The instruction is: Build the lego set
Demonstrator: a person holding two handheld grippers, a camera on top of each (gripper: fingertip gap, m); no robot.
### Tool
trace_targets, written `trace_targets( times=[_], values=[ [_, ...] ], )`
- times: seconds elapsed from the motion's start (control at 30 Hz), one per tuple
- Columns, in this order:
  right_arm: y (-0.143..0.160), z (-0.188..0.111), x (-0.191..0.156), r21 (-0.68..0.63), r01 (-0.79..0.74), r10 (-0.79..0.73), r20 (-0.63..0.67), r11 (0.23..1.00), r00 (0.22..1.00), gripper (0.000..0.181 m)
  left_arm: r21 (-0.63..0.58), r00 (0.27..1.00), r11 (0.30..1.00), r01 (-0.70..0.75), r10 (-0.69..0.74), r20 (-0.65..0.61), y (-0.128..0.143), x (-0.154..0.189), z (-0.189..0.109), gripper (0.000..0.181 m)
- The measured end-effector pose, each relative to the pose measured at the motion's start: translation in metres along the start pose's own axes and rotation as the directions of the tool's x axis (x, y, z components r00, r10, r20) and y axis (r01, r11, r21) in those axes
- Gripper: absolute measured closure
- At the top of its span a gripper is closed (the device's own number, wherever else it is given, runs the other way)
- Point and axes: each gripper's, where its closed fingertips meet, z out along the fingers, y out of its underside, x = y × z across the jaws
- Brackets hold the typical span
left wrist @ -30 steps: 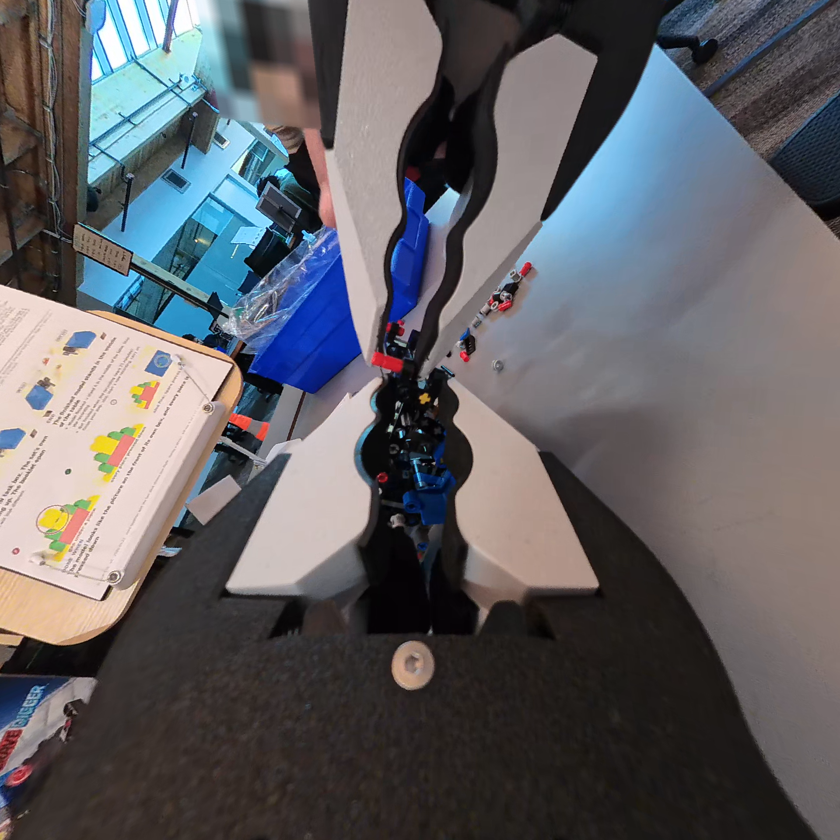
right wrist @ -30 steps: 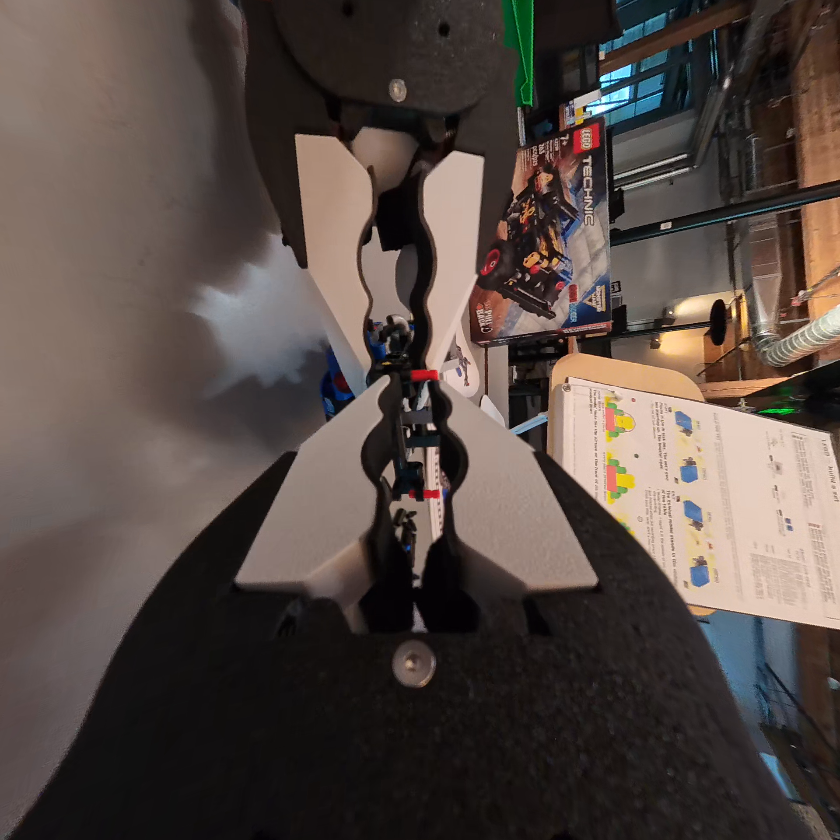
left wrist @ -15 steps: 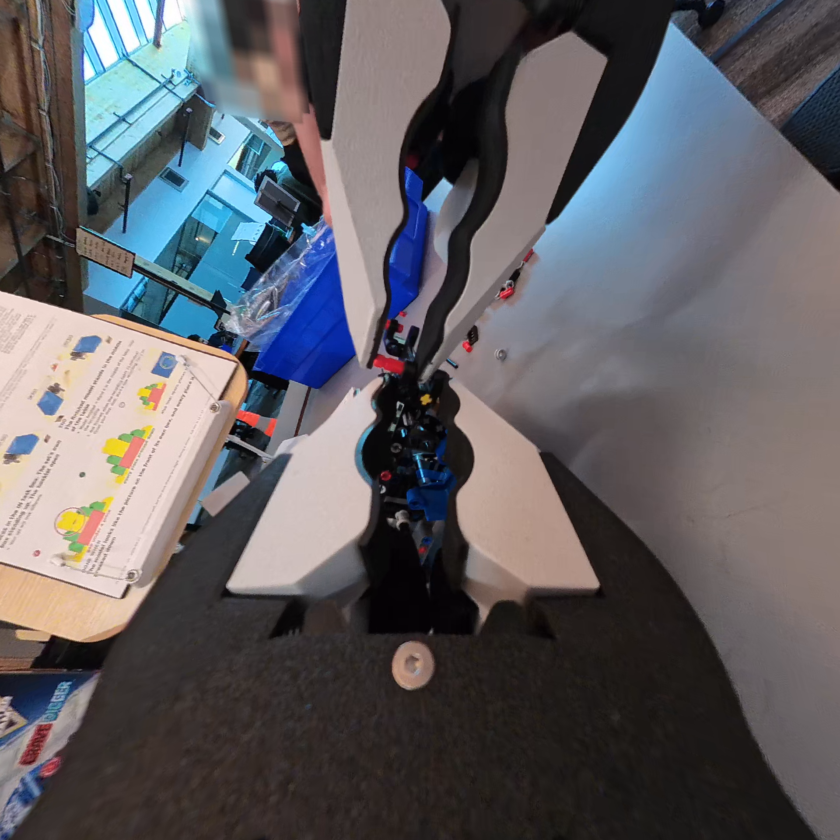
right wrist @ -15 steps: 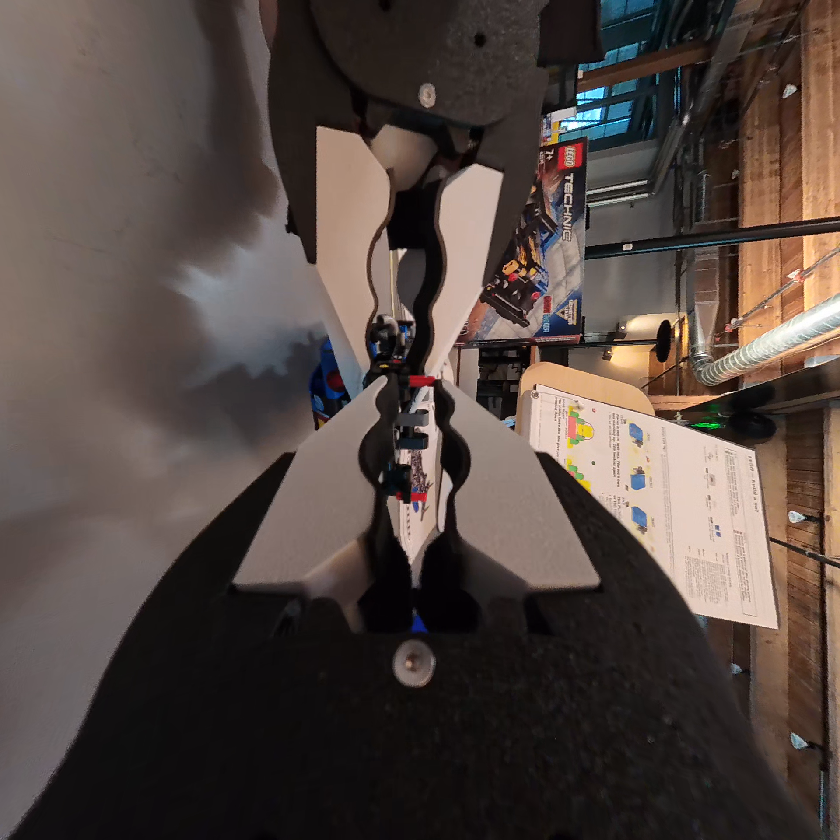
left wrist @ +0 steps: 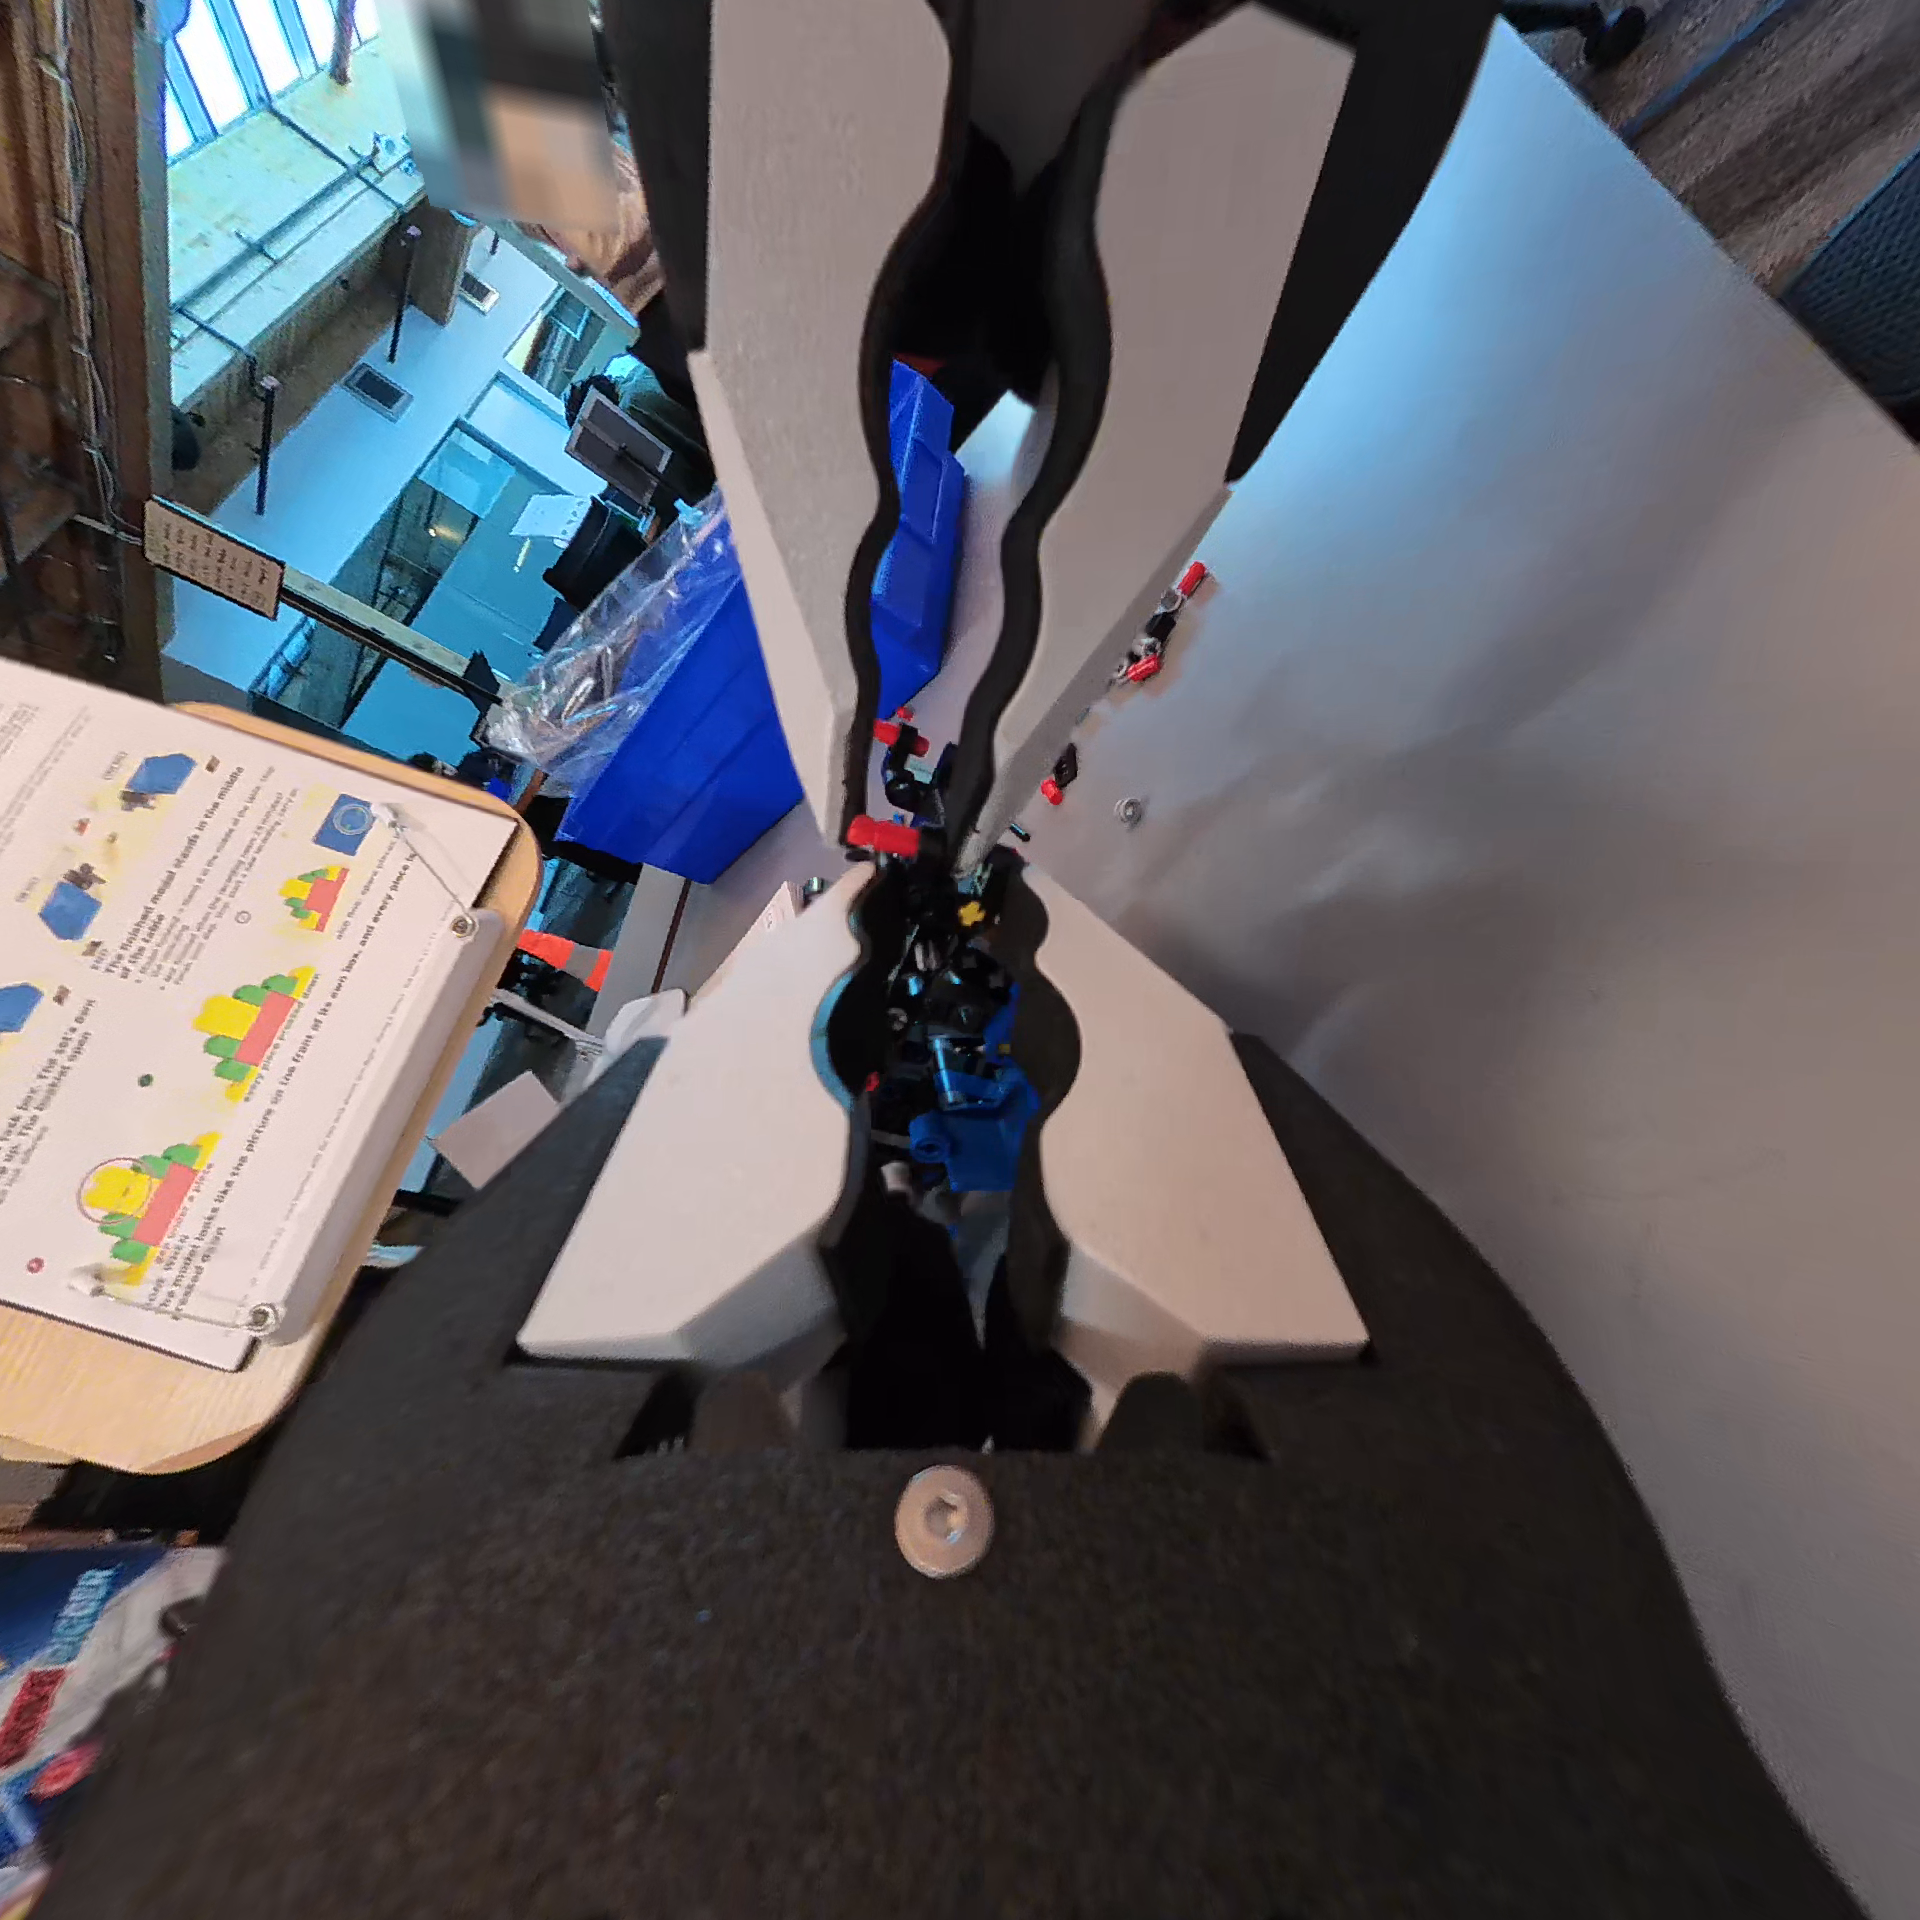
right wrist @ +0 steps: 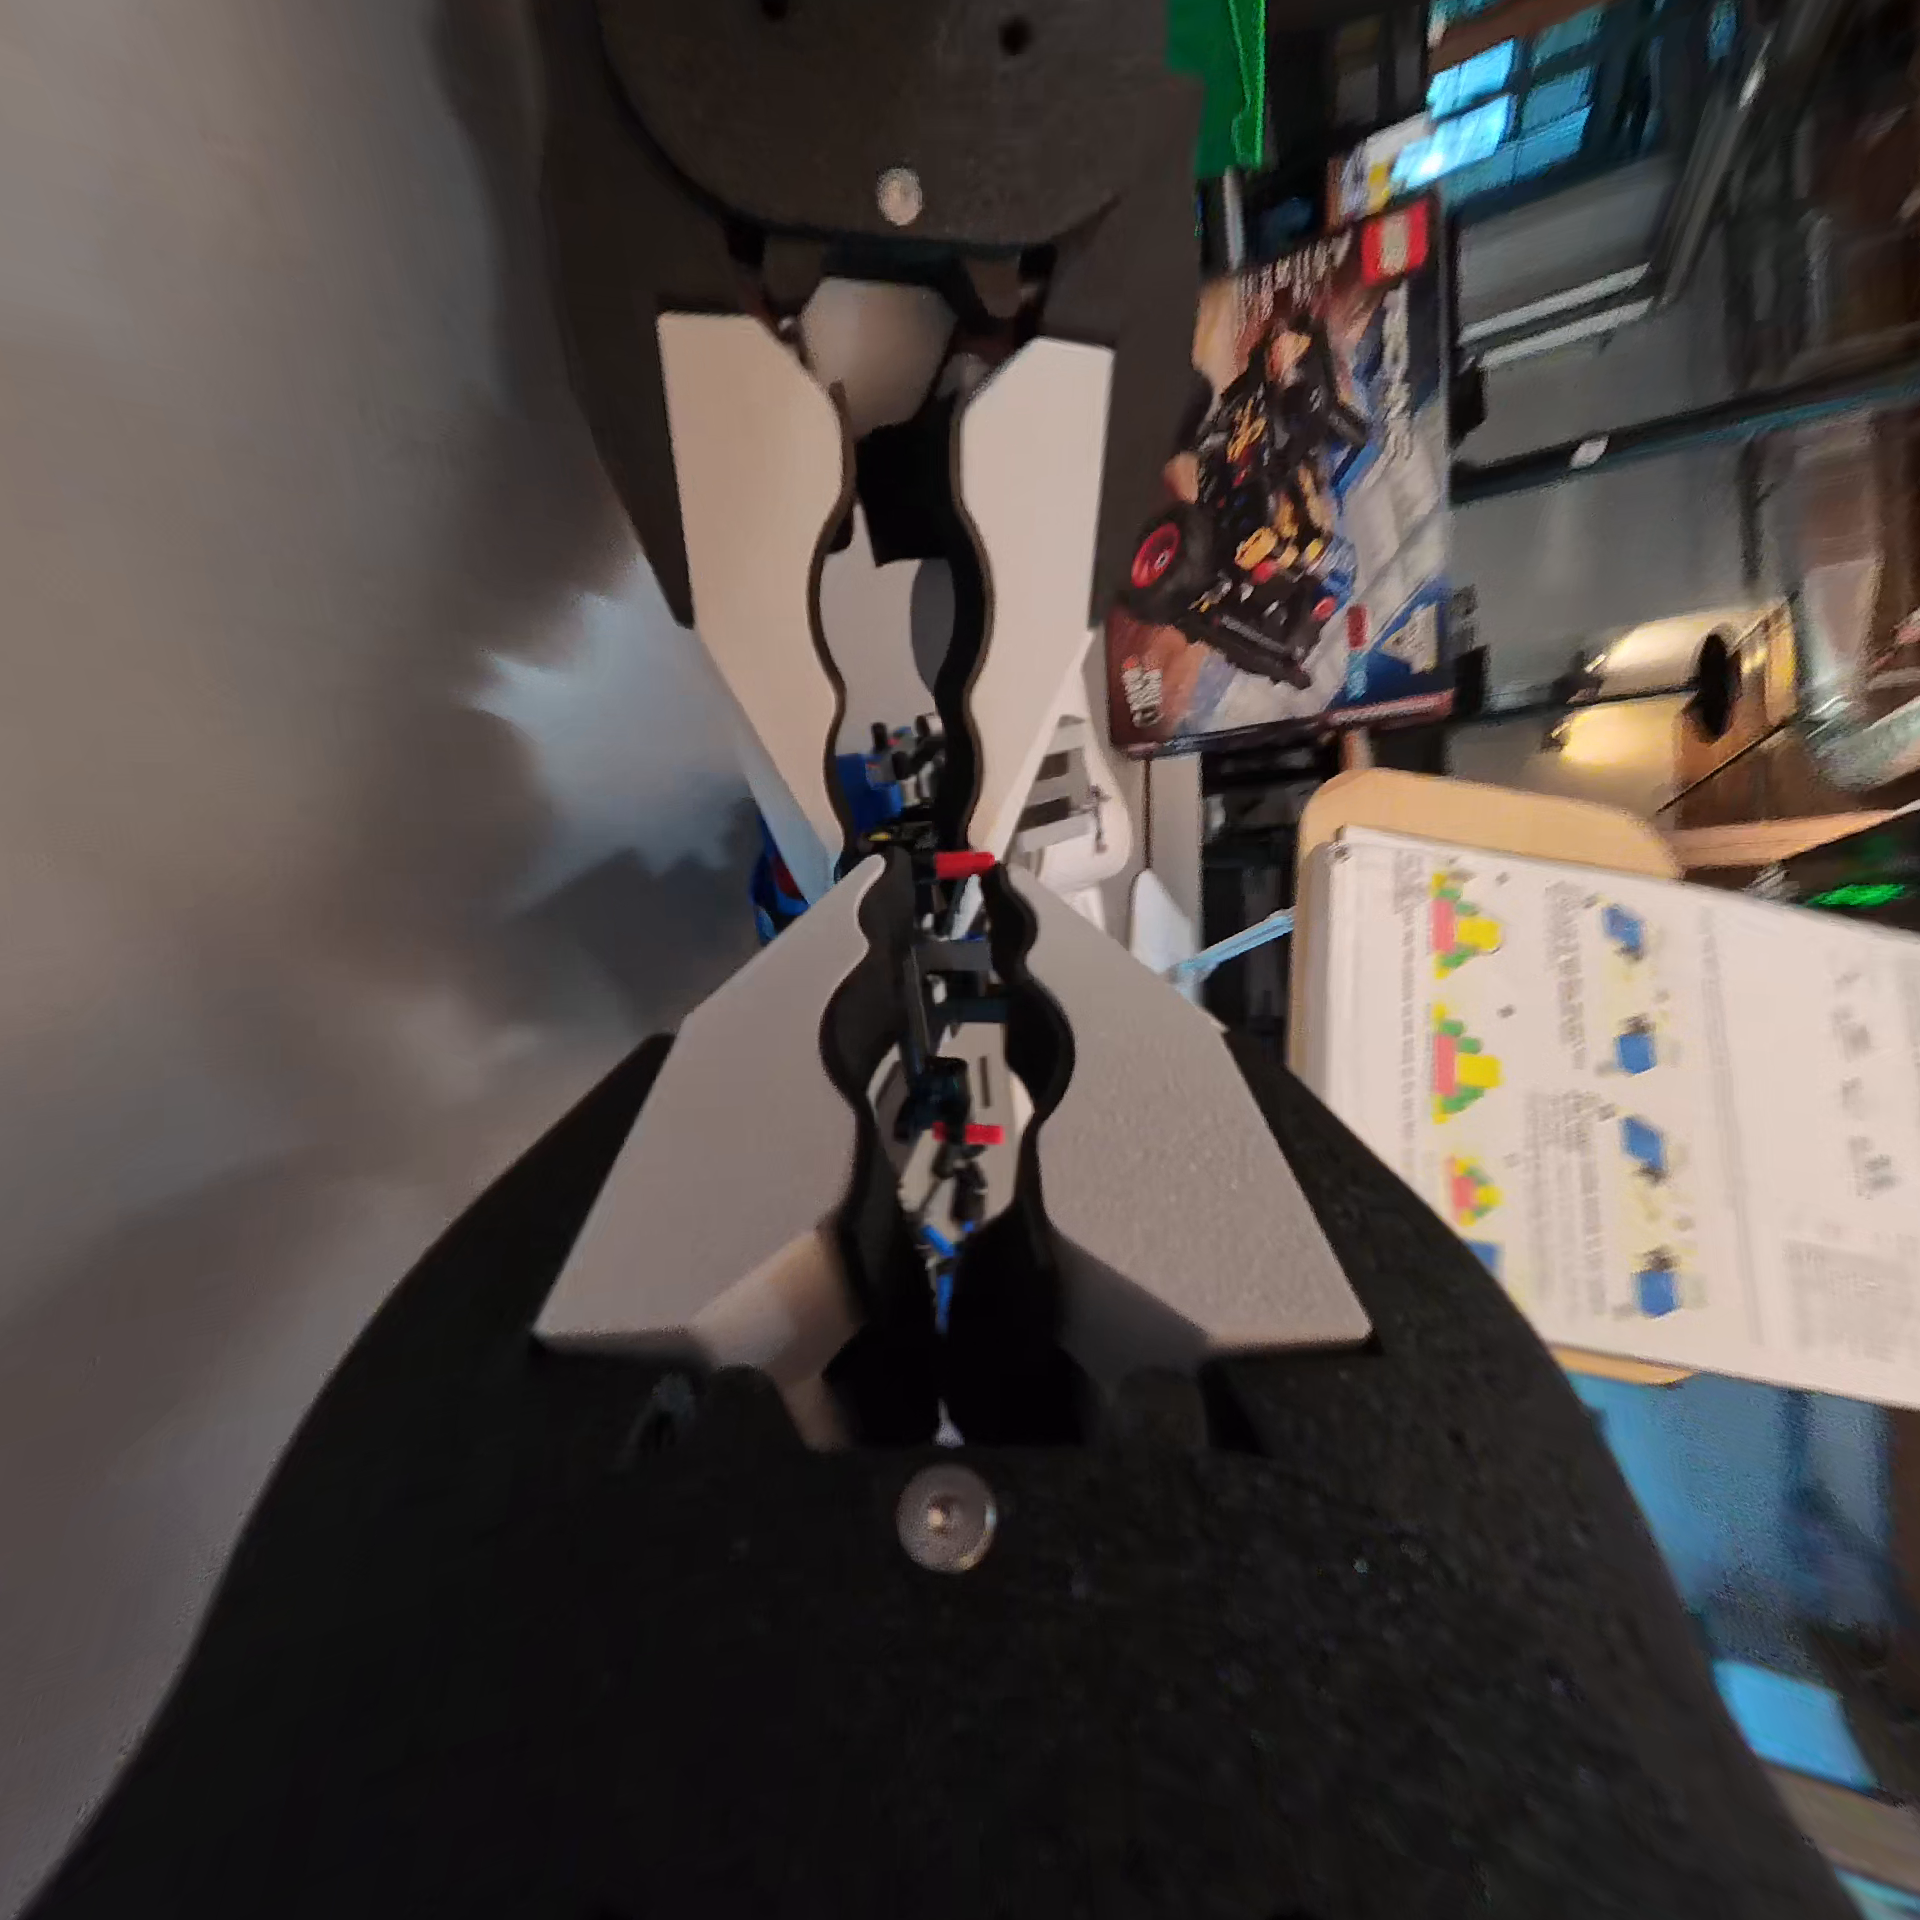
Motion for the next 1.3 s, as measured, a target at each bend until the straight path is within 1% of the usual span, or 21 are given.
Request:
trace_targets(
  times=[0.03, 0.13, 0.4, 0.5, 0.67, 0.8, 0.93, 0.97, 1.0, 1.03, 1.07, 1.1, 1.2, 1.23, 1.27, 1.3],
  values=[
    [0.001, 0.001, 0.000, -0.013, -0.022, 0.022, 0.002, 1.000, 1.000, 0.167, 0.003, 1.000, 1.000, 0.018, -0.018, -0.001, 0.002, 0.000, 0.001, 0.166],
    [0.003, 0.003, 0.001, -0.033, 0.053, -0.055, -0.048, 0.998, 0.997, 0.167, 0.003, 1.000, 1.000, 0.017, -0.017, -0.002, 0.004, -0.001, 0.003, 0.165],
    [0.002, 0.003, -0.003, -0.039, 0.104, -0.106, -0.053, 0.994, 0.993, 0.167, -0.031, 1.000, 0.999, -0.021, 0.021, 0.007, 0.005, 0.002, 0.003, 0.165],
    [0.000, 0.001, -0.004, -0.031, 0.092, -0.093, -0.041, 0.995, 0.995, 0.167, -0.032, 0.999, 0.998, -0.045, 0.045, 0.018, 0.003, 0.002, 0.002, 0.166],
    [0.000, 0.001, 0.002, -0.039, 0.092, -0.095, -0.074, 0.995, 0.993, 0.169, -0.042, 0.999, 0.999, -0.033, 0.034, 0.033, 0.002, -0.003, 0.001, 0.166],
    [0.001, 0.000, -0.001, -0.044, 0.097, -0.100, -0.061, 0.994, 0.993, 0.169, -0.048, 0.998, 0.997, -0.056, 0.057, 0.025, 0.002, -0.001, 0.002, 0.165],
    [0.004, 0.001, -0.007, -0.044, 0.101, -0.102, -0.022, 0.994, 0.995, 0.169, -0.058, 0.998, 0.996, -0.061, 0.061, 0.005, 0.004, 0.005, 0.005, 0.165],
    [0.005, 0.002, -0.008, -0.041, 0.094, -0.095, -0.018, 0.995, 0.995, 0.168, -0.061, 0.997, 0.996, -0.071, 0.072, 0.011, 0.005, 0.005, 0.006, 0.159],
    [0.005, 0.002, -0.009, -0.034, 0.093, -0.093, -0.019, 0.995, 0.995, 0.168, -0.058, 0.997, 0.996, -0.069, 0.070, 0.014, 0.005, 0.006, 0.006, 0.166],
    [0.005, 0.002, -0.009, -0.029, 0.089, -0.090, -0.022, 0.996, 0.996, 0.168, -0.056, 0.998, 0.996, -0.063, 0.064, 0.010, 0.005, 0.007, 0.006, 0.160],
    [0.006, 0.001, -0.008, -0.029, 0.061, -0.062, -0.026, 0.998, 0.998, 0.167, -0.055, 0.998, 0.997, -0.058, 0.059, 0.019, 0.005, 0.006, 0.007, 0.166],
    [0.007, 0.001, -0.007, -0.026, 0.000, 0.000, -0.023, 1.000, 1.000, 0.167, -0.053, 0.997, 0.996, -0.065, 0.067, 0.030, 0.005, 0.005, 0.008, 0.165],
    [0.013, -0.001, -0.020, -0.047, -0.196, 0.199, 0.072, 0.979, 0.977, 0.166, -0.051, 0.994, 0.993, -0.107, 0.109, 0.027, 0.008, 0.013, 0.011, 0.165],
    [0.014, -0.004, -0.025, -0.052, -0.274, 0.278, 0.109, 0.960, 0.954, 0.155, -0.069, 0.990, 0.988, -0.141, 0.142, 0.021, 0.011, 0.019, 0.013, 0.164],
    [0.015, -0.006, -0.026, -0.051, -0.363, 0.366, 0.120, 0.930, 0.923, 0.150, -0.088, 0.984, 0.980, -0.177, 0.179, 0.015, 0.014, 0.024, 0.013, 0.164],
    [0.015, -0.009, -0.030, -0.053, -0.453, 0.456, 0.151, 0.890, 0.877, 0.152, -0.101, 0.979, 0.975, -0.199, 0.202, 0.011, 0.016, 0.029, 0.014, 0.164]
  ],
)
